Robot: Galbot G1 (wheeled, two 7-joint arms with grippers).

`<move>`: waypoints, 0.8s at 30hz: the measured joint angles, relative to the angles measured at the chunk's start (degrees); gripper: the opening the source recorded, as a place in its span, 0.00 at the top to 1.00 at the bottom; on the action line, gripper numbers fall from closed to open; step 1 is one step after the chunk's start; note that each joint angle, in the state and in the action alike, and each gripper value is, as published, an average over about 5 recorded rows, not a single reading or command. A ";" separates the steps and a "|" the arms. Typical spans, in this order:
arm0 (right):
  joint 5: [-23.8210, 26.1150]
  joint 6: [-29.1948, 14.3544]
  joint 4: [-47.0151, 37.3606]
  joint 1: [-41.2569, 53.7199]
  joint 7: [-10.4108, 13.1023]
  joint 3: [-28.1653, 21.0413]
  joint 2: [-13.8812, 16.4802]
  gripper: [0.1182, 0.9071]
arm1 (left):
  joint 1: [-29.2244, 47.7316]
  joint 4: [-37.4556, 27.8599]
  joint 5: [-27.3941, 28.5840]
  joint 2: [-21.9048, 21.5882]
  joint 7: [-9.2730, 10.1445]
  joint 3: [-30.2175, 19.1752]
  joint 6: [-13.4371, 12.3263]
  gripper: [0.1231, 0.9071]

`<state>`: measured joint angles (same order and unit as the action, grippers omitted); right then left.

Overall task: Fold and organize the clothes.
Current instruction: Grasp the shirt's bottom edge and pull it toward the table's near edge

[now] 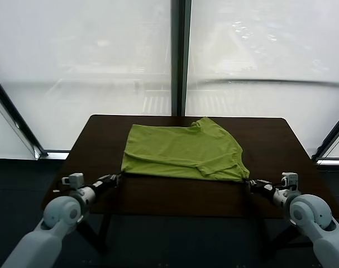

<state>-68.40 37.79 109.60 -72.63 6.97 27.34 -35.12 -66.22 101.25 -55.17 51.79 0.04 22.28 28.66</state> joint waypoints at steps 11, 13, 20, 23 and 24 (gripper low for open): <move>-2.28 1.45 3.79 -3.43 1.33 1.15 4.88 0.97 | -8.29 6.29 -0.36 -1.70 1.86 3.49 0.69 0.97; -2.39 1.81 4.18 -3.95 1.53 1.23 5.41 0.97 | -9.60 7.52 -0.76 -2.06 2.24 4.23 0.90 0.97; -2.42 2.45 4.83 -4.72 1.66 0.89 6.00 0.97 | -13.68 11.08 -2.16 -3.99 2.86 7.24 1.57 0.97; -2.64 3.00 5.02 -4.87 1.72 0.85 5.91 0.93 | -15.70 12.40 -2.22 -4.55 2.72 8.95 1.68 0.97; -2.76 3.25 5.12 -4.96 1.74 0.91 5.92 0.89 | -16.39 12.79 -2.22 -4.63 2.66 9.47 1.69 0.97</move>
<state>-71.15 41.04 114.72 -77.59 8.71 28.25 -29.20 -82.60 114.04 -57.39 47.16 2.70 31.74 30.35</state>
